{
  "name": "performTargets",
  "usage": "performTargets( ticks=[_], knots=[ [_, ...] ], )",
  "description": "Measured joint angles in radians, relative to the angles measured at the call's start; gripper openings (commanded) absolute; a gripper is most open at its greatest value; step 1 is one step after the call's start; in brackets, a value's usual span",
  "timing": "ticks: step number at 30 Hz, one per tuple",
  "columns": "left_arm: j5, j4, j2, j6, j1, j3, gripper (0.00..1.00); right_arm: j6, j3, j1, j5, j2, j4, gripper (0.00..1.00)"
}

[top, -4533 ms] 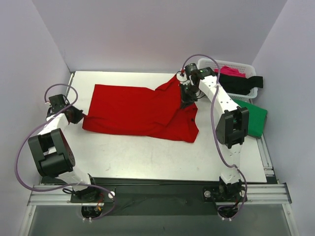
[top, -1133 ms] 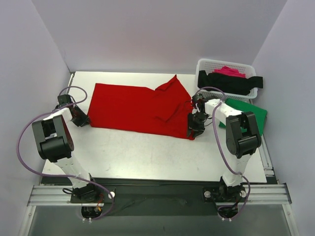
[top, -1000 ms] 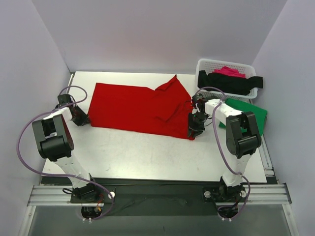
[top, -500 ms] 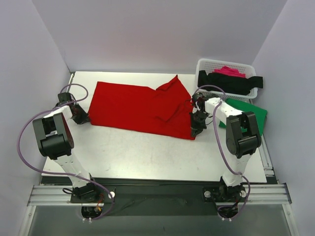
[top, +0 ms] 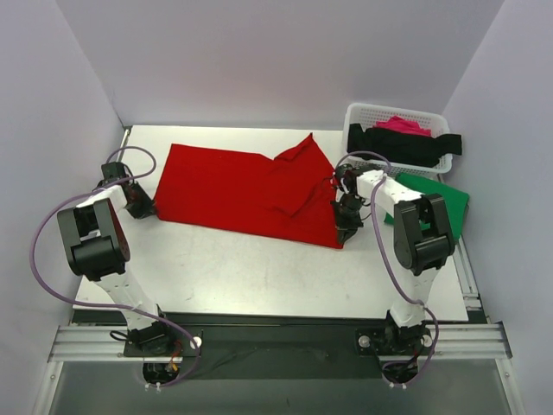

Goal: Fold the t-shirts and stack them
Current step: Fold the flattened tshirt in 1/3 of the way

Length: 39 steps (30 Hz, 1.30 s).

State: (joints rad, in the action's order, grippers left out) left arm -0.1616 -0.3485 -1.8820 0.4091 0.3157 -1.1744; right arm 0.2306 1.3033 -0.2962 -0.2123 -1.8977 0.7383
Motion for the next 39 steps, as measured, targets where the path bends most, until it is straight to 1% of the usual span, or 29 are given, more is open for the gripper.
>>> performTargets(
  ticks=[5,16,27,37,38,39],
  knots=[
    [0.02,-0.011,0.015,-0.011,0.0,0.013,0.0,-0.013,-0.008,-0.012,-0.001,-0.017,0.013,0.0],
    [0.09,-0.108,0.081,-0.052,0.002,0.064,0.0,-0.028,-0.027,-0.041,-0.006,-0.017,0.065,0.0],
    [0.109,-0.203,0.154,-0.055,0.049,0.135,0.0,-0.01,-0.16,-0.132,-0.031,0.014,0.098,0.0],
    [0.113,-0.296,0.233,-0.06,0.113,0.214,0.0,0.035,-0.244,-0.163,-0.041,0.099,0.108,0.0],
    [0.114,-0.305,0.246,-0.063,0.12,0.225,0.0,0.038,-0.249,-0.164,-0.042,0.104,0.108,0.02],
    [0.118,-0.315,0.262,-0.065,0.127,0.237,0.03,0.04,-0.255,-0.165,-0.043,0.109,0.109,0.06]
  ],
)
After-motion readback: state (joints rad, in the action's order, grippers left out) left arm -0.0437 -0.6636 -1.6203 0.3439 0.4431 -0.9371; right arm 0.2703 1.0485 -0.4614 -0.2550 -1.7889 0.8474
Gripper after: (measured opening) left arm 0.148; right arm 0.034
